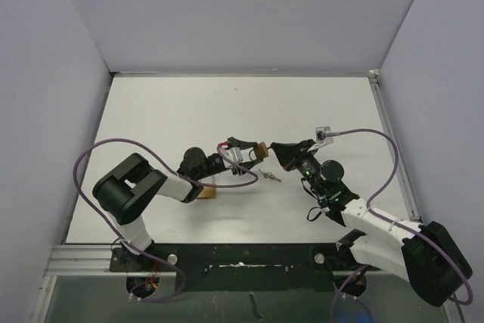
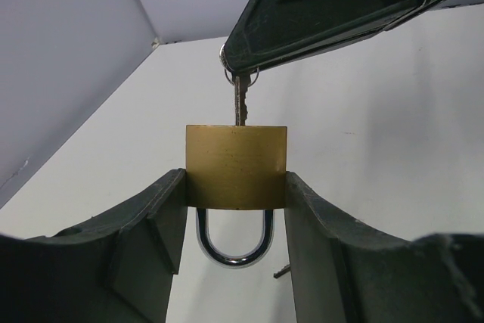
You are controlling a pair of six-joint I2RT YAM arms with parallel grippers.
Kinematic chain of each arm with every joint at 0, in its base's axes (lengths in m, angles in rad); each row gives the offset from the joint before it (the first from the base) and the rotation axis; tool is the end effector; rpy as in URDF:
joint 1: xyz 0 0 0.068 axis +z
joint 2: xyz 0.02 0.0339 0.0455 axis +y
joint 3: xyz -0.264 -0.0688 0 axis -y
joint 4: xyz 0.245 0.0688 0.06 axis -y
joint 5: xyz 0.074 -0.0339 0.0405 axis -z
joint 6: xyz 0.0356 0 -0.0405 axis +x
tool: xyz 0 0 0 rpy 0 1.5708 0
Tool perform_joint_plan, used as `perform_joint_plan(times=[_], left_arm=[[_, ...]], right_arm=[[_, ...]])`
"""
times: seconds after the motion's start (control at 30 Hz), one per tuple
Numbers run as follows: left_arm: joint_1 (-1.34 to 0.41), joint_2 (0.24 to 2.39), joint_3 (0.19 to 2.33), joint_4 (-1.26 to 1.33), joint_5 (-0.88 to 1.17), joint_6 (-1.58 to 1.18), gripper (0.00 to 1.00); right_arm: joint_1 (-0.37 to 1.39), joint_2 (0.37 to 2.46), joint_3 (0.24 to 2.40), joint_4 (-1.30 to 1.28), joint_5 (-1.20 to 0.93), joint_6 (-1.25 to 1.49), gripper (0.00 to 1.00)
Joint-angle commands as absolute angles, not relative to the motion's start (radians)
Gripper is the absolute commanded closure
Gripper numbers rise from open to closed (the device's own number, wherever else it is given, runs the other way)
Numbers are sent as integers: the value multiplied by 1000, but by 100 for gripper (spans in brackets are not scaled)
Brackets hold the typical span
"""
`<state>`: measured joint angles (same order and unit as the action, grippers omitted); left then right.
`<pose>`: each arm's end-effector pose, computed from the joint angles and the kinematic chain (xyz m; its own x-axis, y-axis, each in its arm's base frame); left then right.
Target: Unlock with the key
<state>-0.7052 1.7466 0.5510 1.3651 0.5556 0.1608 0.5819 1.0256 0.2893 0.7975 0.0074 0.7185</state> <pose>0.2273 -0.2182 0.1850 0.2784 -0.0583 -0.9587 0.9138 0.3235 0.2456 0.1792 0.1176 0.2259 -0.3193 0.5779 -0.7511 -0.4427 0.6098 0.6574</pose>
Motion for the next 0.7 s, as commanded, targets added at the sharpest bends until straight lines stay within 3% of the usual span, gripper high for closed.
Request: perform_joint_plan(times=[0.0,0.67], left_arm=[[-711,1711,589,1515,576,225,100],[-739,1739,607,1516,525,326,100]], right_arm=[[571,1006,298,777,17,711,100],[568,1070,366,657,32,831,100]])
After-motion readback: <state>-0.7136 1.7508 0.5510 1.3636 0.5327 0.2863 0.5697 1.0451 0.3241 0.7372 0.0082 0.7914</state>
